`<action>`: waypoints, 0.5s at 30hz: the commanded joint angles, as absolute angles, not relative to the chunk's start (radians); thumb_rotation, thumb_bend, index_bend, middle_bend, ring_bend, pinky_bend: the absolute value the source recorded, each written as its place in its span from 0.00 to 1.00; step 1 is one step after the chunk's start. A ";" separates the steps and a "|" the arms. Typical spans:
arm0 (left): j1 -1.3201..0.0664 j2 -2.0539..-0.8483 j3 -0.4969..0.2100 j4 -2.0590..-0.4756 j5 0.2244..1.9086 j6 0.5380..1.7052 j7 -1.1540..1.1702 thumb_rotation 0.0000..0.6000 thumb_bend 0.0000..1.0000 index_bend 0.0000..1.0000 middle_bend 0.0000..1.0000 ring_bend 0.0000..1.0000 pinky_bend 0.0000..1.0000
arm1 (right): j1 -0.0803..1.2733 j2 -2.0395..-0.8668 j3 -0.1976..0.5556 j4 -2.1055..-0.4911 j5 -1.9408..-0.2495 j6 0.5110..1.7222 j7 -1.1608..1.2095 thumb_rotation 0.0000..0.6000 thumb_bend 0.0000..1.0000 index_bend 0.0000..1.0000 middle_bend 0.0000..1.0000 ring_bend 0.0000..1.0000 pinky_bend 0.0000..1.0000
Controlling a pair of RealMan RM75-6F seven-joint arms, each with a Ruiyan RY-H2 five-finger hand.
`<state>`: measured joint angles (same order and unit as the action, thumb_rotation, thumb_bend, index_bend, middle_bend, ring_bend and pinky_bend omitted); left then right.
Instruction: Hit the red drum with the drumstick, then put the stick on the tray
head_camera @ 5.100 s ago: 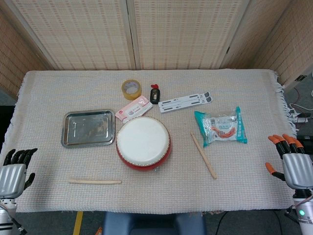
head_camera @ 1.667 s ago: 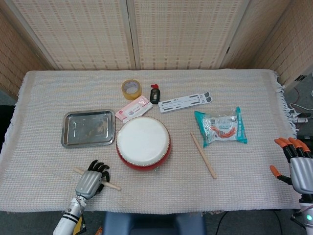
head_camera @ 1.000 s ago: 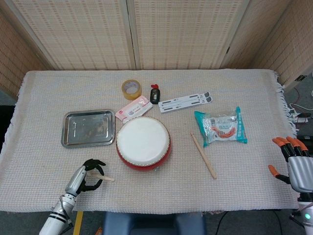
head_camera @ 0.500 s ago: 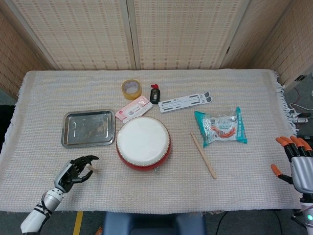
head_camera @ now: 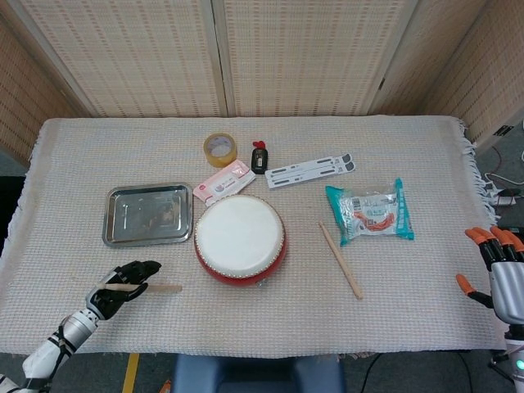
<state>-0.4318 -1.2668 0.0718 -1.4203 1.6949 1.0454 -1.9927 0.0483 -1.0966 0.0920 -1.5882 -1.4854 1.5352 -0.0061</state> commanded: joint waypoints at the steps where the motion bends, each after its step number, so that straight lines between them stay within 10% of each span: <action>1: -0.451 -1.283 0.099 -1.373 1.700 1.072 -2.073 1.00 0.36 0.54 0.32 0.17 0.08 | 0.048 -1.099 0.091 -1.586 -1.485 1.535 -0.007 1.00 0.24 0.18 0.17 0.06 0.12; 15: -0.477 -1.340 0.054 -1.451 1.550 1.015 -1.861 1.00 0.36 0.52 0.42 0.35 0.28 | 0.050 -1.097 0.095 -1.585 -1.483 1.532 -0.004 1.00 0.24 0.18 0.17 0.06 0.12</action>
<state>-0.4678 -1.3198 0.0709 -1.4296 1.5851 1.0384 -1.9036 0.0496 -1.0975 0.0946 -1.5847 -1.4830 1.5318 -0.0045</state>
